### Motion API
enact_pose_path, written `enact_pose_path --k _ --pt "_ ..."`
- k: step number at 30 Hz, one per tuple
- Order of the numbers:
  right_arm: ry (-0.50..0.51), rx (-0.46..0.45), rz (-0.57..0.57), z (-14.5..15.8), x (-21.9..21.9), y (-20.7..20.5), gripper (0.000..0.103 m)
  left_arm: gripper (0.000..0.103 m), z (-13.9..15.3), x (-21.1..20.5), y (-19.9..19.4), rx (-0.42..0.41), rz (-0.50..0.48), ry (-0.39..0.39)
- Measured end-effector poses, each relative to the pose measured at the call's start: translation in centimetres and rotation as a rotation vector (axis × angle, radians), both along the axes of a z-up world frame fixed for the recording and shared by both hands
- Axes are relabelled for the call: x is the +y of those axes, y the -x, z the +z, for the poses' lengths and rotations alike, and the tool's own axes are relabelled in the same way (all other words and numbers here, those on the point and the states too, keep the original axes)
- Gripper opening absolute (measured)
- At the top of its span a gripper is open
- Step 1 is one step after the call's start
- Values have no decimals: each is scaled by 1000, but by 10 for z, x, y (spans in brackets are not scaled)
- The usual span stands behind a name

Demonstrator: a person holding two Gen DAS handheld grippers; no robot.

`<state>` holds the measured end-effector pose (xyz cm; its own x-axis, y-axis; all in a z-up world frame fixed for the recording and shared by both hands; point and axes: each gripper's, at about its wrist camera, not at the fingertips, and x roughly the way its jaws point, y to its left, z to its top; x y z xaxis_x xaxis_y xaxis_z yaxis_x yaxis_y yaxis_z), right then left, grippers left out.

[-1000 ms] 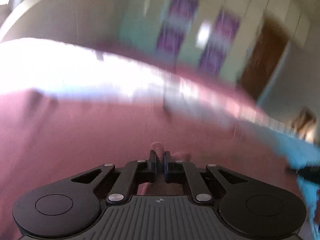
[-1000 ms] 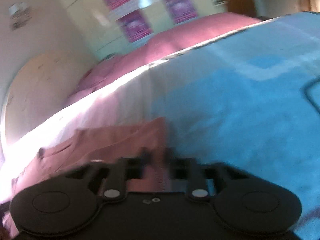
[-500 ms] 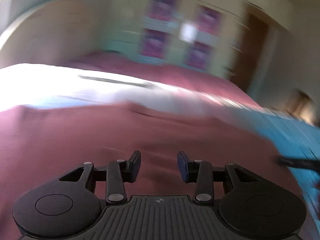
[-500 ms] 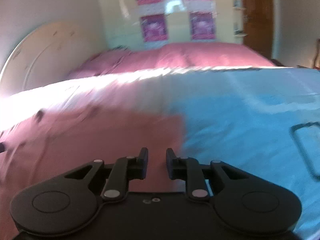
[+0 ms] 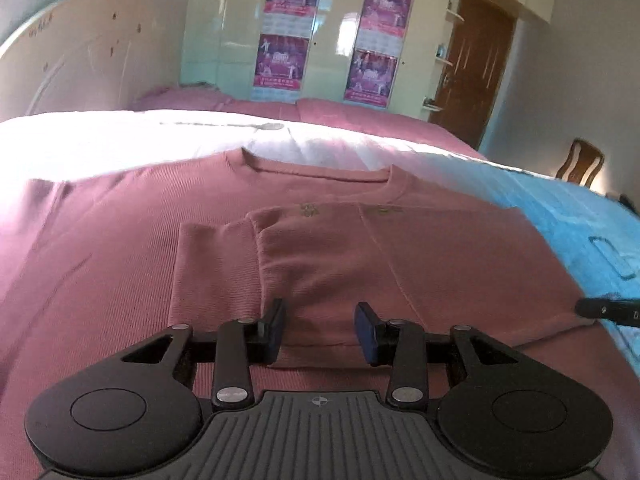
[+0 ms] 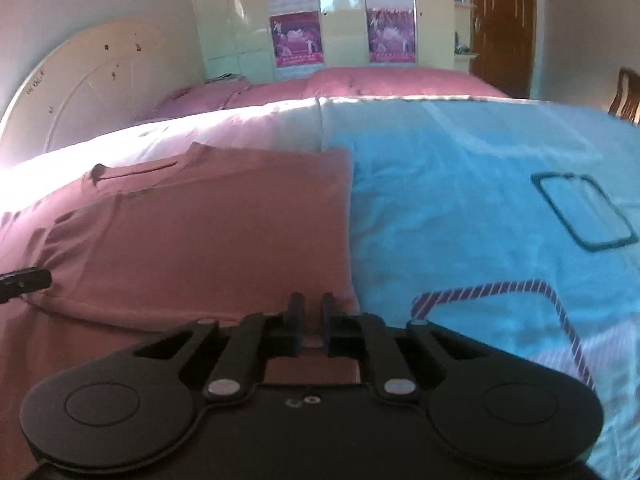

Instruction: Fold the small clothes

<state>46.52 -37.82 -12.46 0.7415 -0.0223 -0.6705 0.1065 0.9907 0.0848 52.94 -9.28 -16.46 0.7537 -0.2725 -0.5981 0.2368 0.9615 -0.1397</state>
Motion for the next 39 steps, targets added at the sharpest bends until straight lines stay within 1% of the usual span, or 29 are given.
enact_pose_path --k 1,2,3,4,5,6,7,8,9,10,11,12,13,14,15,17,18,20,22,24,26,28,31,33,35,37,39 --pt "23 -3 5 3 5 -1 15 40 3 -3 1 -15 7 1" --pt "29 -23 6 8 10 1 23 41 4 -7 3 -30 13 -7" --pt "24 -50 5 12 14 2 24 45 2 -11 1 -27 28 -34" --pt "30 -58 8 13 19 2 24 46 -5 -14 -4 11 41 -58" --pt "40 -29 15 8 21 1 23 46 -8 -9 -2 9 37 -60" --pt "57 33 25 -1 24 -5 23 46 -3 -10 -1 0 43 -64" --pt "94 24 35 -3 28 -3 23 46 5 -7 2 -18 46 -45" --pt "110 28 39 2 30 -5 23 46 11 -4 8 -54 44 -30" --pt "98 11 36 8 30 -3 23 46 14 -1 12 -70 56 -41" --pt "74 -19 30 13 29 1 24 46 10 1 9 -31 81 -65" --pt "67 -19 21 14 28 2 24 46 0 6 0 46 92 -66" --pt "67 22 15 10 28 -2 25 47 -3 11 2 23 80 -47" --pt "66 73 14 2 29 -8 25 47 0 15 2 32 84 -30" --pt "86 63 15 3 32 -9 24 47 5 20 4 32 92 -2" --pt "97 68 12 7 35 -10 25 47 11 27 8 12 104 19" --pt "70 18 -8 17 37 -6 29 48 18 48 15 -12 142 27" --pt "59 -3 -26 20 37 -4 29 49 18 63 19 -8 171 41" --pt "51 -27 -44 24 40 -2 31 56 19 102 26 4 240 79" --pt "40 -34 -49 25 45 -4 35 56 22 149 35 6 327 92" --pt "30 -35 -45 23 50 -4 46 56 21 199 45 7 418 108" --pt "36 -42 -47 22 59 -7 52 56 15 254 51 18 514 155" --pt "51 -53 -50 20 68 -9 52 56 12 305 62 20 618 195" --pt "69 -60 -87 18 76 -12 46 56 9 365 75 8 733 222" --pt "82 -63 -116 18 77 -15 38 56 4 399 80 3 782 257" --pt "89 -62 -135 19 77 -19 36 56 -4 429 81 0 821 301" --pt "96 -62 -150 21 76 -23 35 56 -9 454 78 -11 850 348" --pt "89 -60 -165 23 75 -25 35 56 -18 477 76 -25 877 419"
